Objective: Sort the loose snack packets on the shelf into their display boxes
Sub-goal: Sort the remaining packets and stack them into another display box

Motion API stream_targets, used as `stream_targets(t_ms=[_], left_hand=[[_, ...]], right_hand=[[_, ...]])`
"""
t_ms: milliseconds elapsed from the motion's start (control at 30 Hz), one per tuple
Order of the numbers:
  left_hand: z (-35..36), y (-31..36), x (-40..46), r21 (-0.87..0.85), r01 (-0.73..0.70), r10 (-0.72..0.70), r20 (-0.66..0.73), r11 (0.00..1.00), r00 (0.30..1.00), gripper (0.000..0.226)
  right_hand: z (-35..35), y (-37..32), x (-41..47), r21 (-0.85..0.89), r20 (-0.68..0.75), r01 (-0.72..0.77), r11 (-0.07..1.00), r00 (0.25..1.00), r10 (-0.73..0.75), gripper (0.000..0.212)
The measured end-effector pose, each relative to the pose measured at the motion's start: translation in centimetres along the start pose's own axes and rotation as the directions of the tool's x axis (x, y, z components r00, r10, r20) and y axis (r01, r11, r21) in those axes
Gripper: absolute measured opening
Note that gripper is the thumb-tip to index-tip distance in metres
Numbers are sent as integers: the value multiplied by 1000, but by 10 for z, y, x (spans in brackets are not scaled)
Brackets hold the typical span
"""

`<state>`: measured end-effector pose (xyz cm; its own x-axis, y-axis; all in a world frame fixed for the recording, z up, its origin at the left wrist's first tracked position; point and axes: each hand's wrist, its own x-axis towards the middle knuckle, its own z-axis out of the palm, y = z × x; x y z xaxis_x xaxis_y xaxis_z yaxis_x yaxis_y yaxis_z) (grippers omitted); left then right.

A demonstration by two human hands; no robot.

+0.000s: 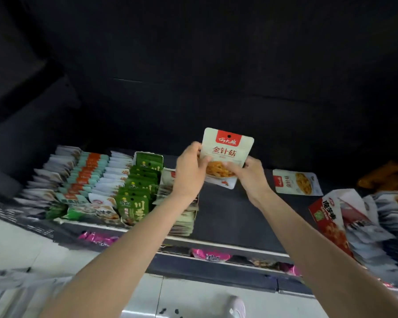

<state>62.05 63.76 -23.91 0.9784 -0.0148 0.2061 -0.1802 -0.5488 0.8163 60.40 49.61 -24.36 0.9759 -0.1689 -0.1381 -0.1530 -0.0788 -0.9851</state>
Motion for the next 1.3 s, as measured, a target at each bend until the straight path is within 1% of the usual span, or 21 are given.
stream_targets(t_ms=[67, 133, 200, 267, 333, 367, 433, 467, 533, 600, 633, 667, 733, 800, 867, 933, 1000, 1100, 1200, 1233, 1300], left_hand=[[-33, -11, 4, 25, -55, 56, -43, 998, 997, 11], [-60, -21, 3, 29, -76, 78, -68, 997, 995, 10], [-77, -34, 1, 43, -39, 42, -52, 998, 998, 9], [-85, -53, 0, 106, 40, -42, 17, 994, 999, 11], [-87, -67, -4, 189, 91, -109, 85, 978, 990, 19], [-88, -71, -7, 190, 84, -102, 88, 978, 991, 22], [-88, -72, -12, 136, 8, -14, 46, 991, 999, 27], [-88, -70, -13, 130, -31, 24, 57, 991, 998, 26], [-83, -68, -13, 192, -72, 34, 194, 979, 980, 20], [-76, -66, -13, 311, -74, -35, 331, 948, 943, 18], [-72, -64, -13, 354, -92, -39, 345, 931, 938, 18], [-68, -60, -13, 375, -123, -5, 322, 919, 947, 19], [-56, -48, -14, 379, -208, 118, 248, 902, 962, 19], [-39, -30, -15, 347, -276, 205, 228, 896, 952, 20], [-14, -13, -18, 276, -314, 240, 271, 909, 932, 21], [21, -1, -19, 216, -325, 239, 345, 921, 907, 22], [61, 2, -19, 221, -276, 156, 441, 935, 884, 29], [113, -12, -15, 350, -127, -86, 531, 928, 843, 49], [148, -47, -6, 503, -20, -302, 551, 864, 778, 84], [157, -59, -4, 535, 6, -357, 555, 845, 751, 94], [170, -79, -1, 573, 32, -420, 559, 819, 715, 106]], right_hand=[[26, -13, -1, -23, 31, 75, 997, 997, -74, 25], [49, -20, -2, -54, 65, 105, 993, 993, -102, 24], [68, -18, -2, -107, 89, 94, 990, 992, -85, 21], [80, -13, -2, -258, 121, 80, 963, 991, -50, 15], [86, -7, -3, -396, 144, 101, 913, 988, -47, 14], [87, -4, -4, -404, 143, 126, 906, 987, -73, 17], [86, -2, -8, -398, 126, 199, 896, 979, -162, 19], [85, -2, -9, -420, 126, 232, 877, 972, -197, 17], [82, 2, -10, -501, 154, 265, 824, 964, -216, 16], [79, 5, -10, -549, 167, 275, 789, 962, -218, 17], [77, 6, -9, -544, 153, 271, 794, 963, -224, 17], [74, 6, -8, -518, 128, 258, 815, 966, -225, 16], [63, 7, -7, -457, 62, 221, 862, 974, -217, 15], [43, 15, -6, -454, -4, 168, 875, 982, -190, 17], [17, 30, -4, -475, -66, 77, 877, 990, -123, 23], [-13, 49, 1, -498, -131, -39, 866, 991, -31, 26], [-42, 72, 9, -546, -172, -155, 823, 983, 71, 32], [-81, 107, 22, -659, -208, -288, 695, 957, 200, 50], [-113, 134, 42, -738, -234, -346, 579, 936, 262, 69], [-122, 142, 51, -762, -245, -361, 537, 929, 276, 76], [-137, 155, 72, -811, -236, -367, 456, 918, 319, 87]])
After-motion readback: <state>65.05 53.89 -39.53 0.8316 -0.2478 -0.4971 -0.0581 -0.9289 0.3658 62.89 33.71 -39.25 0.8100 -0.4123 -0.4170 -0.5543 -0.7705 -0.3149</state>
